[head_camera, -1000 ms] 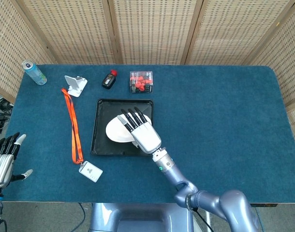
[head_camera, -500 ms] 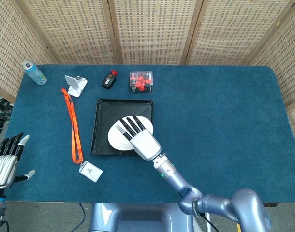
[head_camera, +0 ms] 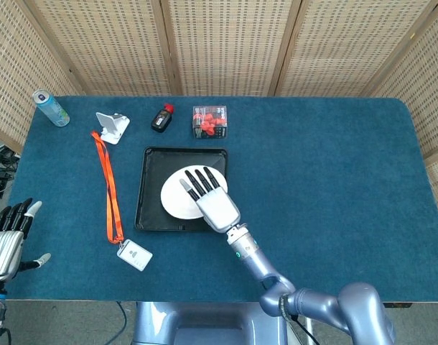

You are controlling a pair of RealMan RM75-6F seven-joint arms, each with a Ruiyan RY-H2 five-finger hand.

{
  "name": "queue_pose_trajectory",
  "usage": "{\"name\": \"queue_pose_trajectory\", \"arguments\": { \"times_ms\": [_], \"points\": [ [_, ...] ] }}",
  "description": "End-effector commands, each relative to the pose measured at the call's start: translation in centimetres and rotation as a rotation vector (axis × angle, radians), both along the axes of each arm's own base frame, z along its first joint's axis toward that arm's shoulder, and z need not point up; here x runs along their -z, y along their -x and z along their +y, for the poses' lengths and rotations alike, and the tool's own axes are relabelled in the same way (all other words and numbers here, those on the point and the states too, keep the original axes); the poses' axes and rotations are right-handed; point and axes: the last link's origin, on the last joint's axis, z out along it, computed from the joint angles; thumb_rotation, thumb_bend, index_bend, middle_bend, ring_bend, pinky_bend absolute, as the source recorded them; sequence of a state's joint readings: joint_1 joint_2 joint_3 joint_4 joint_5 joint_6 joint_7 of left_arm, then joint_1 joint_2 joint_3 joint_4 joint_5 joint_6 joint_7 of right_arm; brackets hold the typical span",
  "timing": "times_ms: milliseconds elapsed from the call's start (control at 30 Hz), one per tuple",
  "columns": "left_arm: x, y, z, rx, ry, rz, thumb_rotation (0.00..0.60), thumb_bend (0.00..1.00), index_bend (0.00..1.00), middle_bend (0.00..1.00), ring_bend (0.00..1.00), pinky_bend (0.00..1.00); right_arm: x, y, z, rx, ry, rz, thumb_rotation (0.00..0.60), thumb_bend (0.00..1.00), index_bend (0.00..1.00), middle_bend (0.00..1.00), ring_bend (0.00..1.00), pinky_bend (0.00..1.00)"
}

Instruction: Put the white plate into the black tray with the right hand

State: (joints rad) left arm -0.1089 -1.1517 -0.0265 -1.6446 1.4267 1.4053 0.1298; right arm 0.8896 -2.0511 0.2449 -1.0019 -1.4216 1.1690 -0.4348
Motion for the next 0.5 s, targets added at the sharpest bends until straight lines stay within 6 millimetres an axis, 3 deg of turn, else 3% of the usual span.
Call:
{"name": "queue_pose_trajectory", "arguments": {
  "times_ms": [33,500],
  "points": [
    [0.0,0.0,0.1,-0.002,-0.001,0.0,0.6,0.03,0.0,0.0,0.0,0.0,0.2,0.0,-0.2,0.016,-0.004,-0.009,0.6,0.0,0.0,0.0,0.0,0.0],
    [0.4,0.6,0.4,-0.03,0.014,0.004,0.6,0.03,0.0,0.0,0.0,0.0,0.8,0.4,-2.2,0.074,-0.005,-0.038,0.6,0.0,0.0,0.0,0.0,0.0]
  ]
}}
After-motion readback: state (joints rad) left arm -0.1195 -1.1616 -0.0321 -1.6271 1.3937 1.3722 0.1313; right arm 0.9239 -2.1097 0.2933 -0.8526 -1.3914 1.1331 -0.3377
